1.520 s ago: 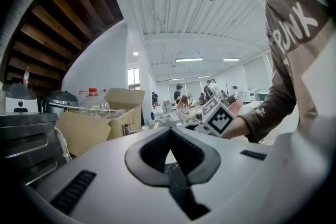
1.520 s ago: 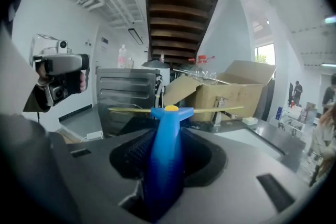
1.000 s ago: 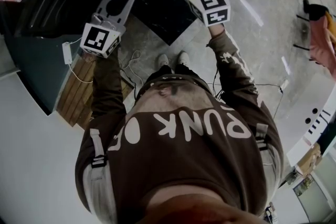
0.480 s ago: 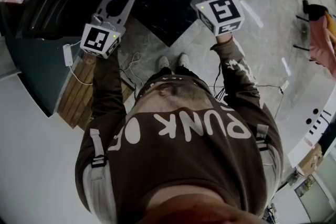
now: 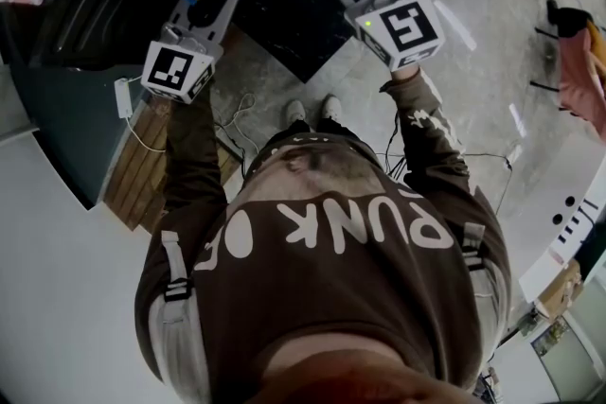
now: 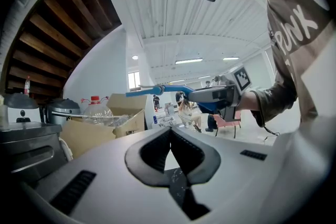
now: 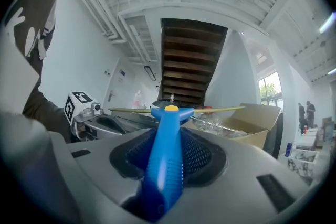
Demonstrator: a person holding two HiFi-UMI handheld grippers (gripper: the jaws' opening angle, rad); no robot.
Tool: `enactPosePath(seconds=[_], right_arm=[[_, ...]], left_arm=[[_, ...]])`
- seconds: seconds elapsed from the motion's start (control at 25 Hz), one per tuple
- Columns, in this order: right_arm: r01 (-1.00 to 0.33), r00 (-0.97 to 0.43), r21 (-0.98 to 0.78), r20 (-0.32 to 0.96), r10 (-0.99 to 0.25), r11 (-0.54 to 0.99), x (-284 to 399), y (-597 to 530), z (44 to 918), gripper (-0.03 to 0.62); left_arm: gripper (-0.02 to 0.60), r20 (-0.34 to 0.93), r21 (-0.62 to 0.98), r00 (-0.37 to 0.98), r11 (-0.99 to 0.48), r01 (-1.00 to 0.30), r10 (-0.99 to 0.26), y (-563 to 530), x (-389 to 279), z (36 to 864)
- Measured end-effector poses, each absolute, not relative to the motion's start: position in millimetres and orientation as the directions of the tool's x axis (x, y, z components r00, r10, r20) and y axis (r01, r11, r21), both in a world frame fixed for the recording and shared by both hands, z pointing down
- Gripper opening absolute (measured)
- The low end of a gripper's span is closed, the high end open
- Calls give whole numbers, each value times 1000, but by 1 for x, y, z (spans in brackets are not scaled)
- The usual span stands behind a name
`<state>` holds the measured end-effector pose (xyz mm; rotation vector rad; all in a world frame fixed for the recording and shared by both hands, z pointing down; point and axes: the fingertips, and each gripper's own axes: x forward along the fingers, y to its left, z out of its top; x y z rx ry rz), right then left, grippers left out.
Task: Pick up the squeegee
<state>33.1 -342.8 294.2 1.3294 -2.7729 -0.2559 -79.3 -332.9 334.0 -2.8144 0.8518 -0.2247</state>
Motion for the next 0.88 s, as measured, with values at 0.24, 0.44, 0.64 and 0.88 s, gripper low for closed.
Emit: enactPosePath(seconds=[0.24,0.44,0.64,0.88], right_arm=[[-762,-636,177,-26,-771,623,33,-341,295,149],[-756,-645,177,-36,-763,631,32,-340,294,149],[-754,-649,169,-37,-760,635,32,-339,296,149],[-747,-659,164,-51,-751,644,31,-341,296,149]], left_arm=[[2,91,-230,821,-814,-533,-564,-333,-79,333],[2,93,-232,820,-813,-534,-565,-333,-79,331],[2,96,-245,822,-814,-527,-561,-333,-79,333],[2,99,-232,818,-812,-535,-567,-334,-78,333]])
